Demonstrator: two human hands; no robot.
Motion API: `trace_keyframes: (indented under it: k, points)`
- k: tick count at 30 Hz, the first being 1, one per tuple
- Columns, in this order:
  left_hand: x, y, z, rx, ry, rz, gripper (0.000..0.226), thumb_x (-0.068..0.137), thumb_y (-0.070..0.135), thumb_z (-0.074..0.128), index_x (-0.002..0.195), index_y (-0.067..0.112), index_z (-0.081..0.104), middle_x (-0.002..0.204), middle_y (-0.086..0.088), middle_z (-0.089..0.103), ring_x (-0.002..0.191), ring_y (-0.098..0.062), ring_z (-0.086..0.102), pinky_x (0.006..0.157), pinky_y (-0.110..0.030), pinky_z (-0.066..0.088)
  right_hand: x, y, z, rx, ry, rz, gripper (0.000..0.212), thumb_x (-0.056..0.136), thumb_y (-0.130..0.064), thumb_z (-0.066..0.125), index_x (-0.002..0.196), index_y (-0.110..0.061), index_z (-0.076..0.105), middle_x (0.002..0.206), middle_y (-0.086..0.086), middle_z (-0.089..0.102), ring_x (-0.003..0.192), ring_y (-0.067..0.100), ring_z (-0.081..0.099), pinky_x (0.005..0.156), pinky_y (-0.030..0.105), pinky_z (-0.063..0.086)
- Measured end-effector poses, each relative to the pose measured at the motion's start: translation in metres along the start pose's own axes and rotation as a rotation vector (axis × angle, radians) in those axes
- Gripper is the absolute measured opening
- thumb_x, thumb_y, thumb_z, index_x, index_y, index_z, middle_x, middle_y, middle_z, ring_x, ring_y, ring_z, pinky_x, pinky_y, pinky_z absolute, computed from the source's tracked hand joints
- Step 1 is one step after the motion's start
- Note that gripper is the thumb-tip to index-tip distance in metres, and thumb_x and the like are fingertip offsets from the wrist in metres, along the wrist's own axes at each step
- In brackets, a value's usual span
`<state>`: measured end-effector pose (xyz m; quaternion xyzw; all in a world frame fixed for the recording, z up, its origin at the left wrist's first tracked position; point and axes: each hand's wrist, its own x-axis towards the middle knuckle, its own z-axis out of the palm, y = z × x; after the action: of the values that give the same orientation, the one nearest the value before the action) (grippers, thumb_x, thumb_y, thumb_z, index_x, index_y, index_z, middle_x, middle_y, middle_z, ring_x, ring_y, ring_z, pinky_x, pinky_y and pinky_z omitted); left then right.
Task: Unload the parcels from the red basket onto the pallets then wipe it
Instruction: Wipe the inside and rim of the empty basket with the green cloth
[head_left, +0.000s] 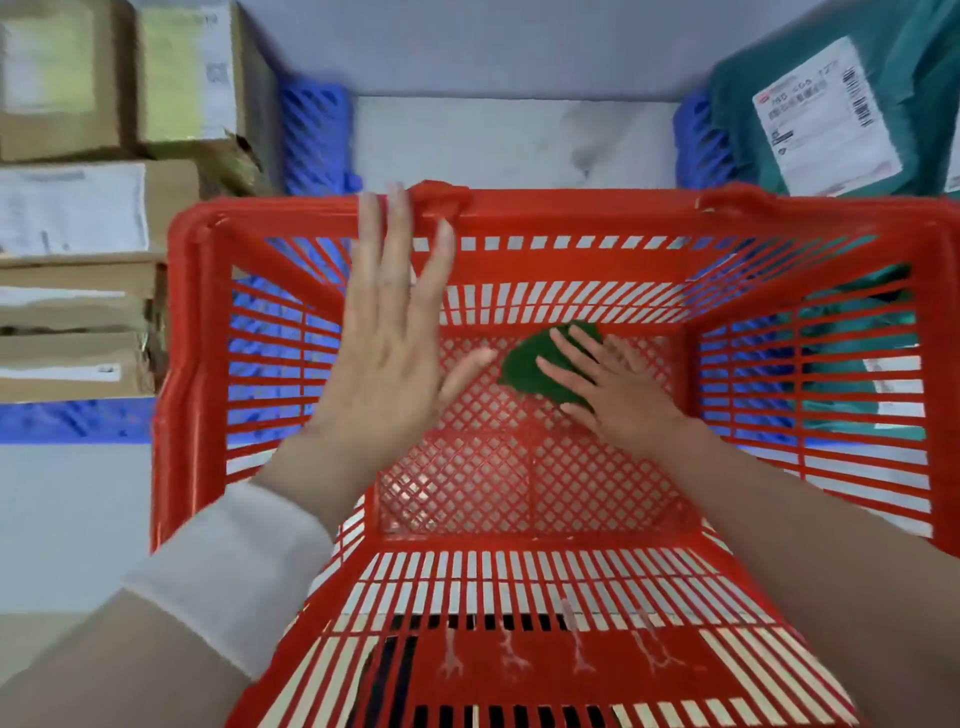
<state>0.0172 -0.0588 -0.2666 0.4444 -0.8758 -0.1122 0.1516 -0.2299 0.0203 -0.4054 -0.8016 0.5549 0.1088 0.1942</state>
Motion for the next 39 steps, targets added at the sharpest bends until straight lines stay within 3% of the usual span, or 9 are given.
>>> trace_keyframes:
  k: [3, 7, 11, 14, 21, 24, 28, 32, 39]
  points:
    - [-0.037, 0.0, 0.045, 0.125, -0.414, -0.047, 0.093, 0.089, 0.059, 0.037, 0.142, -0.003, -0.009, 0.149, -0.031, -0.01, 0.14, -0.04, -0.012, 0.117, -0.049, 0.008, 0.008, -0.011, 0.007, 0.115, 0.023, 0.082, 0.058, 0.095, -0.054, 0.006, 0.145, -0.026, -0.002, 0.156, -0.002, 0.003, 0.143, 0.015, -0.006, 0.116, 0.045, 0.005]
    - [-0.07, -0.023, 0.09, 0.142, -0.918, -0.409, 0.11, 0.082, 0.06, 0.05, 0.139, 0.001, -0.024, 0.145, -0.023, -0.034, 0.135, -0.034, -0.031, 0.115, -0.044, -0.003, 0.006, -0.048, 0.016, 0.363, 0.138, 0.238, 0.058, 0.097, -0.022, 0.039, 0.147, -0.019, 0.01, 0.156, -0.001, 0.006, 0.144, 0.015, -0.004, 0.118, 0.046, 0.005]
    - [-0.085, -0.022, 0.108, 0.18, -0.892, -0.44, 0.116, 0.08, 0.054, 0.058, 0.138, 0.001, -0.028, 0.144, -0.023, -0.036, 0.134, -0.036, -0.032, 0.116, -0.049, 0.0, -0.031, -0.042, 0.042, 0.144, 0.085, -0.295, 0.08, 0.076, 0.009, 0.049, 0.145, -0.022, 0.02, 0.152, -0.001, 0.019, 0.144, 0.019, 0.008, 0.117, 0.049, 0.012]
    - [-0.082, -0.016, 0.112, 0.215, -0.898, -0.474, 0.116, 0.081, 0.054, 0.056, 0.138, 0.001, -0.029, 0.144, -0.023, -0.037, 0.134, -0.036, -0.032, 0.115, -0.049, -0.002, -0.046, -0.021, 0.035, -0.036, -0.069, -0.666, 0.092, 0.065, 0.007, 0.053, 0.145, -0.027, 0.021, 0.153, -0.004, 0.017, 0.145, 0.016, 0.004, 0.117, 0.042, 0.009]
    - [-0.084, -0.017, 0.118, 0.258, -0.9, -0.471, 0.124, 0.076, 0.057, 0.06, 0.136, -0.001, -0.032, 0.143, -0.024, -0.037, 0.133, -0.037, -0.032, 0.115, -0.05, -0.002, 0.002, -0.032, 0.014, 0.134, -0.001, -0.216, 0.096, 0.076, 0.017, 0.055, 0.142, -0.03, 0.004, 0.153, -0.006, 0.005, 0.142, 0.024, -0.001, 0.114, 0.049, 0.01]
    - [-0.083, -0.016, 0.119, 0.27, -0.904, -0.476, 0.125, 0.075, 0.057, 0.062, 0.136, -0.001, -0.031, 0.143, -0.024, -0.037, 0.134, -0.037, -0.031, 0.115, -0.05, -0.002, -0.007, -0.044, 0.024, 0.159, 0.015, -0.397, 0.089, 0.068, 0.021, 0.056, 0.142, -0.017, 0.026, 0.15, 0.002, 0.022, 0.14, 0.027, 0.012, 0.113, 0.049, 0.006]
    - [-0.083, -0.015, 0.117, 0.246, -0.897, -0.488, 0.124, 0.075, 0.053, 0.064, 0.138, 0.001, -0.029, 0.145, -0.022, -0.035, 0.135, -0.036, -0.029, 0.114, -0.049, -0.003, -0.052, -0.042, 0.036, 0.145, -0.316, -0.757, 0.08, 0.078, 0.013, 0.046, 0.146, -0.021, 0.021, 0.153, -0.008, 0.014, 0.142, 0.015, 0.0, 0.116, 0.032, -0.011]
    - [-0.083, -0.014, 0.116, 0.242, -0.895, -0.489, 0.123, 0.075, 0.052, 0.064, 0.139, 0.002, -0.028, 0.146, -0.02, -0.034, 0.136, -0.034, -0.029, 0.115, -0.048, -0.003, -0.049, -0.036, 0.015, 0.074, -0.552, -0.766, 0.063, 0.09, 0.007, 0.035, 0.147, -0.018, 0.021, 0.154, -0.003, 0.019, 0.139, 0.009, -0.01, 0.116, 0.03, -0.011]
    - [-0.083, -0.012, 0.114, 0.25, -0.891, -0.5, 0.121, 0.076, 0.052, 0.064, 0.139, 0.003, -0.028, 0.147, -0.019, -0.034, 0.136, -0.033, -0.029, 0.114, -0.047, -0.004, -0.056, -0.013, -0.028, -0.234, -1.005, -0.724, 0.047, 0.097, -0.008, 0.033, 0.143, -0.019, 0.029, 0.153, 0.002, 0.027, 0.144, 0.017, 0.012, 0.119, 0.035, 0.008]
